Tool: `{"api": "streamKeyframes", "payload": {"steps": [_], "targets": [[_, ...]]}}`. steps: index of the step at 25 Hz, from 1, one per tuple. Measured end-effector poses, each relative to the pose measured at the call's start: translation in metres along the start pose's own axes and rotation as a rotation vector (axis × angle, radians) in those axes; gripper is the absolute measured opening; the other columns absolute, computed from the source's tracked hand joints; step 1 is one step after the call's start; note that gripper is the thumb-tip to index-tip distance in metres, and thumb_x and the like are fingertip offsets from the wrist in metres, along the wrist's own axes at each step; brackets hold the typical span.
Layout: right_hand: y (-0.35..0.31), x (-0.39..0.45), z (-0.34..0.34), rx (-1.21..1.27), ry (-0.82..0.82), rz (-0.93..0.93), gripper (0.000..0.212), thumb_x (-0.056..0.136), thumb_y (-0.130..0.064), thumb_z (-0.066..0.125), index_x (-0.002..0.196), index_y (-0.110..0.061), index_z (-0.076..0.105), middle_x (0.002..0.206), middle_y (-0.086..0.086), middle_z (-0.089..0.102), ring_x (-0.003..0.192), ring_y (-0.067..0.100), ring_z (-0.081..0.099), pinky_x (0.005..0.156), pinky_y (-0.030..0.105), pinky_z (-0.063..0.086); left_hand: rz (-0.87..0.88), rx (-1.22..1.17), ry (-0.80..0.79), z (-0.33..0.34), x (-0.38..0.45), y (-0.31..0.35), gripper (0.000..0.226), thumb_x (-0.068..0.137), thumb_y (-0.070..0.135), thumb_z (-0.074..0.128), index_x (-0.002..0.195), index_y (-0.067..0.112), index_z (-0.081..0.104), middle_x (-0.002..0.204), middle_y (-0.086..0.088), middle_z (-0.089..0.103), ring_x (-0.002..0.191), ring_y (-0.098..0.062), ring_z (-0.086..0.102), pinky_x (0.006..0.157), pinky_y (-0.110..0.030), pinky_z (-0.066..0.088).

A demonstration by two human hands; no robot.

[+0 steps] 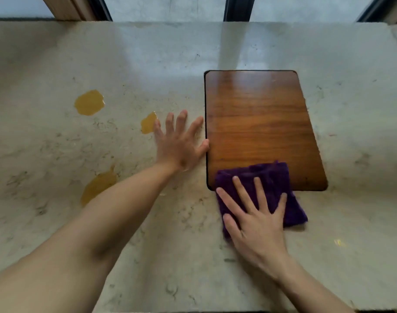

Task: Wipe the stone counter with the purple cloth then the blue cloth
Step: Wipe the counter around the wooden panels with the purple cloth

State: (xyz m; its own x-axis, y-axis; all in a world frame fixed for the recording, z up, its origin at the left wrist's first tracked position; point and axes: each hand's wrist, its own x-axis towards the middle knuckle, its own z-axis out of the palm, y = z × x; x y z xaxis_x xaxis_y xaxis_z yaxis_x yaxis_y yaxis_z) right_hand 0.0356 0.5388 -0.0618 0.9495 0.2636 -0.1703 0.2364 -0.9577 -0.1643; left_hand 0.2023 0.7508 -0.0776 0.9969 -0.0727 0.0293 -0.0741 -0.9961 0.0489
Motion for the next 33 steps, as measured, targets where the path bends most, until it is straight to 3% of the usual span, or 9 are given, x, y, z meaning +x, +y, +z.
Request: {"api": "streamKeyframes", "payload": {"steps": [4, 9, 12, 16, 18, 20, 23, 27, 33], "targets": [[-0.054, -0.111, 0.026, -0.105, -0.087, 0.031, 0.066, 0.084, -0.056, 0.043, 0.149, -0.052, 0.029, 0.161, -0.006, 0.031, 0.147, 0.037, 0.027, 0.098, 0.083, 0.020, 0.004, -0.033, -0.038, 0.000, -0.002, 0.003, 0.068, 0.085, 0.072, 0.024, 0.146, 0.042, 0.028, 0.156, -0.005, 0.024, 0.146, -0.037, 0.017, 0.112, -0.068, 0.012], [-0.087, -0.107, 0.035, -0.073, -0.049, 0.085, 0.066, 0.077, -0.055, 0.047, 0.143, -0.049, 0.043, 0.156, -0.005, 0.038, 0.140, 0.037, 0.033, 0.095, 0.085, 0.018, 0.012, -0.070, -0.041, 0.001, 0.000, 0.000, 0.062, 0.090, 0.066, 0.024, 0.147, 0.042, 0.029, 0.156, -0.005, 0.024, 0.146, -0.036, 0.016, 0.113, -0.068, 0.010], [-0.095, -0.028, 0.024, -0.005, 0.032, 0.120, 0.065, 0.086, -0.051, 0.043, 0.150, -0.047, 0.031, 0.160, -0.008, 0.031, 0.147, 0.034, 0.025, 0.099, 0.084, 0.015, 0.009, -0.038, -0.029, -0.003, 0.000, -0.002, 0.057, 0.092, 0.054, 0.023, 0.144, 0.038, 0.037, 0.151, -0.006, 0.035, 0.139, -0.036, 0.029, 0.110, -0.065, 0.021], [-0.078, 0.106, 0.006, -0.009, 0.109, 0.221, 0.057, 0.098, -0.052, 0.019, 0.154, -0.049, 0.010, 0.165, -0.009, 0.013, 0.152, 0.033, 0.007, 0.101, 0.083, 0.003, 0.095, -0.057, 0.108, -0.024, 0.046, -0.025, 0.047, 0.093, 0.041, 0.036, 0.137, 0.031, 0.049, 0.129, -0.007, 0.057, 0.116, -0.032, 0.052, 0.099, -0.055, 0.031], [-0.063, 0.162, -0.002, -0.047, 0.143, 0.222, 0.055, 0.099, -0.053, 0.014, 0.154, -0.049, 0.010, 0.165, -0.008, 0.013, 0.152, 0.035, 0.007, 0.101, 0.083, -0.001, 0.048, -0.057, 0.068, -0.038, 0.102, -0.069, 0.048, 0.096, 0.043, 0.040, 0.143, 0.034, 0.041, 0.145, -0.006, 0.045, 0.131, -0.033, 0.042, 0.105, -0.057, 0.026], [-0.048, 0.219, -0.016, -0.022, 0.147, 0.244, 0.054, 0.098, -0.053, 0.010, 0.152, -0.052, 0.006, 0.166, -0.012, 0.005, 0.152, 0.032, -0.001, 0.101, 0.083, -0.005, -0.080, -0.073, -0.104, -0.043, 0.152, -0.125, 0.054, 0.097, 0.056, 0.037, 0.149, 0.045, 0.027, 0.162, -0.003, 0.017, 0.148, -0.038, 0.014, 0.112, -0.065, 0.015], [-0.023, 0.316, -0.040, 0.046, 0.065, 0.303, 0.053, 0.097, -0.057, 0.006, 0.149, -0.056, -0.008, 0.164, -0.016, -0.015, 0.150, 0.028, -0.020, 0.100, 0.083, -0.011, -0.107, -0.052, -0.309, -0.026, 0.183, -0.174, 0.066, 0.086, 0.083, 0.019, 0.146, 0.062, 0.002, 0.166, 0.008, -0.011, 0.150, -0.040, -0.012, 0.113, -0.072, 0.000], [0.019, 0.438, -0.072, 0.063, 0.060, 0.300, 0.054, 0.099, -0.059, 0.013, 0.150, -0.055, -0.004, 0.165, -0.015, -0.014, 0.150, 0.030, -0.020, 0.100, 0.083, -0.010, -0.083, -0.037, -0.225, -0.011, 0.180, -0.176, 0.072, 0.077, 0.086, -0.002, 0.144, 0.062, -0.013, 0.165, 0.008, -0.017, 0.150, -0.038, -0.016, 0.112, -0.072, -0.005], [0.012, 0.569, -0.107, 0.064, -0.049, 0.143, 0.053, 0.100, -0.053, 0.015, 0.151, -0.055, 0.000, 0.165, -0.016, -0.010, 0.151, 0.029, -0.016, 0.100, 0.084, -0.009, -0.095, -0.034, -0.224, -0.010, 0.182, -0.176, 0.071, 0.078, 0.084, -0.002, 0.143, 0.062, -0.016, 0.163, 0.009, -0.026, 0.148, -0.037, -0.025, 0.111, -0.072, -0.011]]}}
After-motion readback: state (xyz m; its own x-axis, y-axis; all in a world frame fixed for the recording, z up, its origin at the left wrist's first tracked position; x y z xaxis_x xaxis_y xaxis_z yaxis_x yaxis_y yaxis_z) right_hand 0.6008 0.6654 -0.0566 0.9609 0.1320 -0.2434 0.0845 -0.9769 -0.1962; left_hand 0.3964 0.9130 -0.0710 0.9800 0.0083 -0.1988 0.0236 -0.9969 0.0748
